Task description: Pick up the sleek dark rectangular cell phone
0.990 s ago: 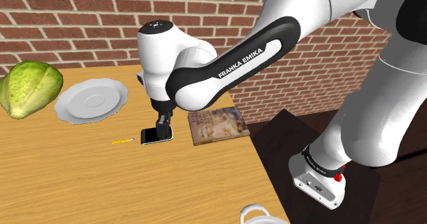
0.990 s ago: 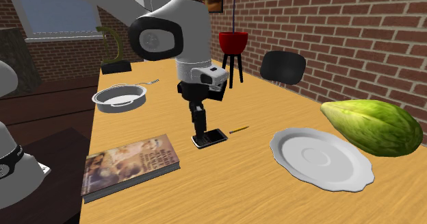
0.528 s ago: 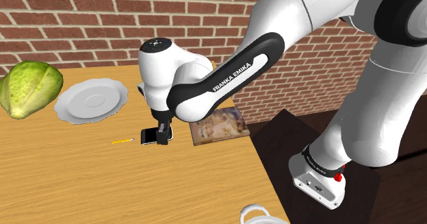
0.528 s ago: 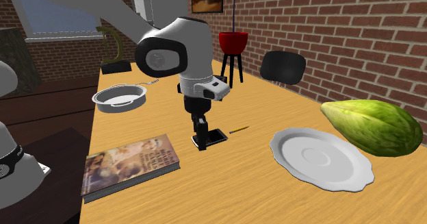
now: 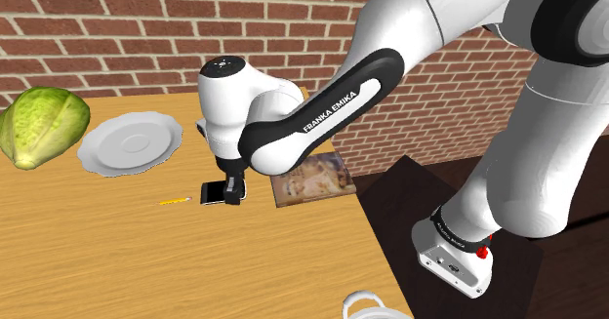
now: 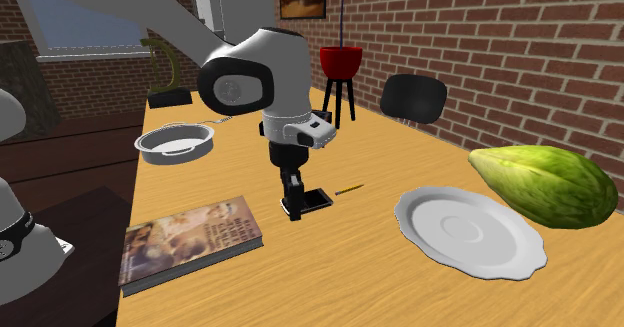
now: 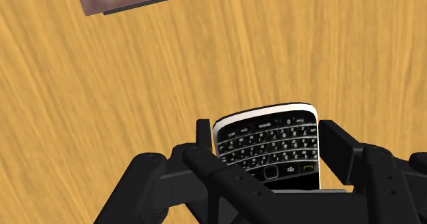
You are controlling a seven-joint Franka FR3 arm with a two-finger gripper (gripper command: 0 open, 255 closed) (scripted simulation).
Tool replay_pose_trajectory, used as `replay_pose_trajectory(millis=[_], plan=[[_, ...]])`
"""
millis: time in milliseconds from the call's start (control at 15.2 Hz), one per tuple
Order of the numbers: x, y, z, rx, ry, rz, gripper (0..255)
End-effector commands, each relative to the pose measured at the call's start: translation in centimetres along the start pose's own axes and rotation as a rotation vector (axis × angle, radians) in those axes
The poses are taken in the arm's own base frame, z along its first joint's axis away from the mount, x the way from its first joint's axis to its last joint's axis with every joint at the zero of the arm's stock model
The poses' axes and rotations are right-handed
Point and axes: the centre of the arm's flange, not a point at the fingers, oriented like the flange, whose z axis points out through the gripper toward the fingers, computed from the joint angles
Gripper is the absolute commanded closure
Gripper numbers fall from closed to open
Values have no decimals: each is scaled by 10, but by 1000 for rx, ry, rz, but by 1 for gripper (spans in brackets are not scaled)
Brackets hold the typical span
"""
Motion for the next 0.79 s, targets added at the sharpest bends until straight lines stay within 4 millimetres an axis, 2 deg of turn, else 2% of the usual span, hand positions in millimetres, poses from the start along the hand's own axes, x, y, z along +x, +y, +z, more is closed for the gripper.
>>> replay_pose_trajectory(millis=[0,132,726], plan=[[0,0,1,1,-2,1,255],[-1,-1,1,1,-2,1,255],[0,-1,-47,1,-2,1,255]])
